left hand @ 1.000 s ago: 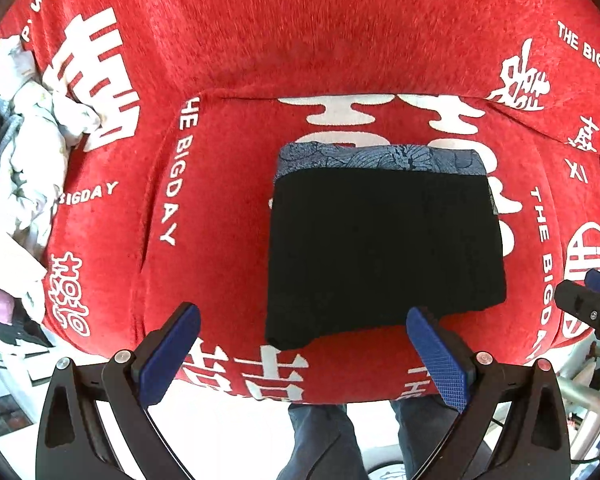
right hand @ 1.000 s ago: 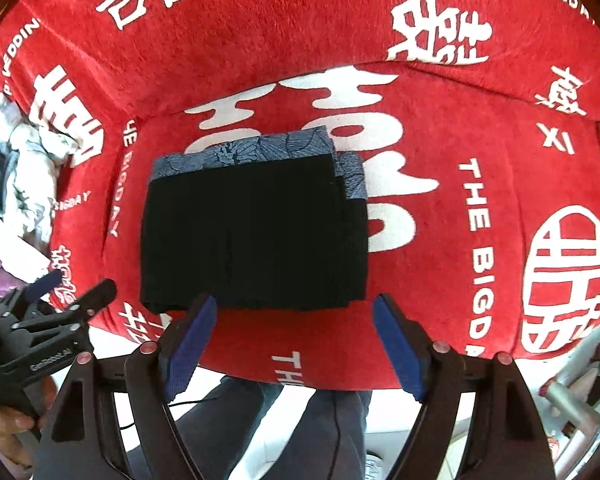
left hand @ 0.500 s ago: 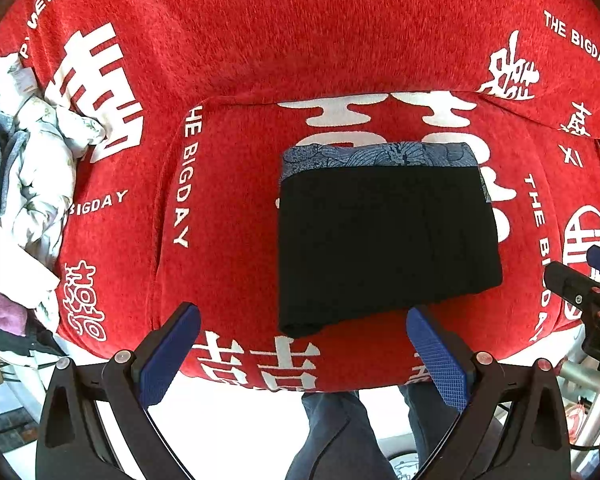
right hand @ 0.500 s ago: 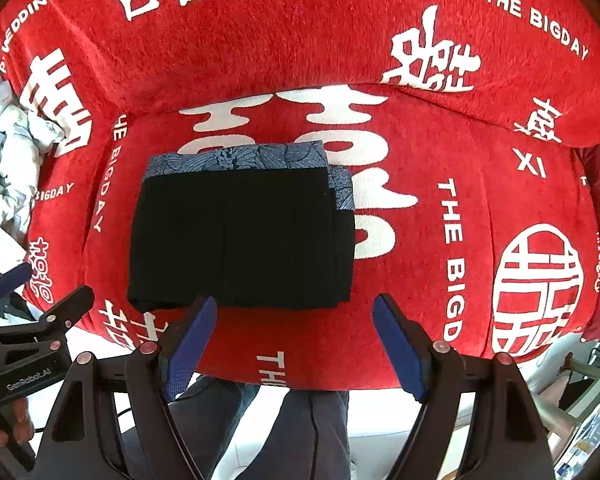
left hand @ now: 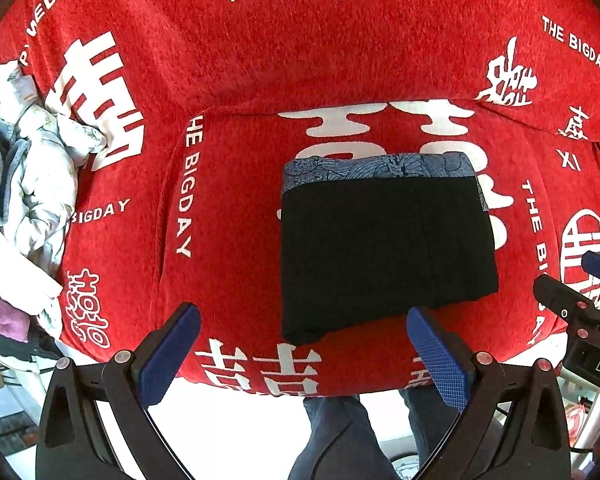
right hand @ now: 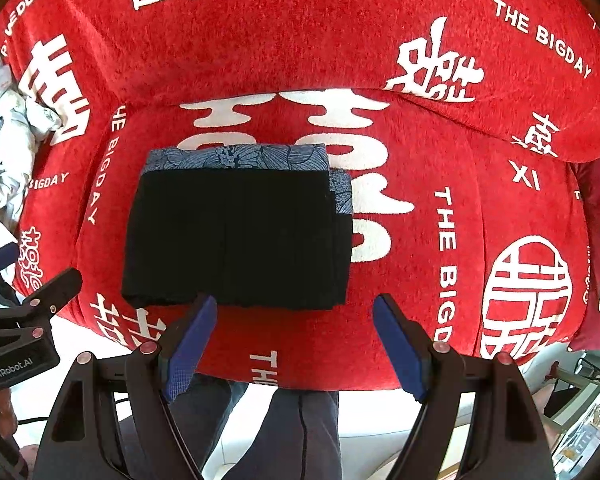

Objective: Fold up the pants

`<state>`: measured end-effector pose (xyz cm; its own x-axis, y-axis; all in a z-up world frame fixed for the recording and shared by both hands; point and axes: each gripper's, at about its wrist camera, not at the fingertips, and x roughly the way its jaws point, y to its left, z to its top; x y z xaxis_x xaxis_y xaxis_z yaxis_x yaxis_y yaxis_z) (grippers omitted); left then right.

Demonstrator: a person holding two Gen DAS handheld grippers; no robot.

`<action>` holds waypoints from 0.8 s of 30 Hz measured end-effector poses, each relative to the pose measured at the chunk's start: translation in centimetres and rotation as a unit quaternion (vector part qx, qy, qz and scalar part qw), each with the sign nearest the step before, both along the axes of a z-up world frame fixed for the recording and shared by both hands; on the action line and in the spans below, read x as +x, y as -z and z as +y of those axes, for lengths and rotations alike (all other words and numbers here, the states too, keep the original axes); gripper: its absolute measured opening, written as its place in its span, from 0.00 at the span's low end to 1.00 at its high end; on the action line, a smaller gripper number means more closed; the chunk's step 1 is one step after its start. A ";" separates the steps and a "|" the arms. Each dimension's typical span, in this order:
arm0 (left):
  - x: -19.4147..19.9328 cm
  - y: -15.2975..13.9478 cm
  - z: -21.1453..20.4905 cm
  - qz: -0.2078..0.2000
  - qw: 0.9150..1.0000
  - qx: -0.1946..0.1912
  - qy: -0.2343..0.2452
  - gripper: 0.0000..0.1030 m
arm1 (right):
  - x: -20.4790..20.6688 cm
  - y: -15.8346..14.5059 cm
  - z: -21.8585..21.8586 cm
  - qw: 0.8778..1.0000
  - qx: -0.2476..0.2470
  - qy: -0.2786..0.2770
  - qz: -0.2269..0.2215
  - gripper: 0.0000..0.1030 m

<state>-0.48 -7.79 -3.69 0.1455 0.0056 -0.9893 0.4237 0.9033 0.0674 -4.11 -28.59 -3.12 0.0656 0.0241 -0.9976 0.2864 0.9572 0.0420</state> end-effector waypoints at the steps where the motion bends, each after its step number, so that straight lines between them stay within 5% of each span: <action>1: 0.0 0.0 0.0 0.001 1.000 0.000 0.000 1.00 | 0.0 0.0 0.0 1.000 0.000 0.000 0.000 0.81; 24: -0.2 -0.3 -0.1 0.002 1.000 -0.001 0.001 1.00 | 0.0 -0.1 0.0 1.000 -0.001 0.001 0.000 0.81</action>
<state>-0.65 -7.90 -3.41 0.1417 0.0027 -0.9899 0.4262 0.9024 0.0635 -4.08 -28.62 -3.04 0.0647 0.0217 -0.9977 0.2880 0.9568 0.0394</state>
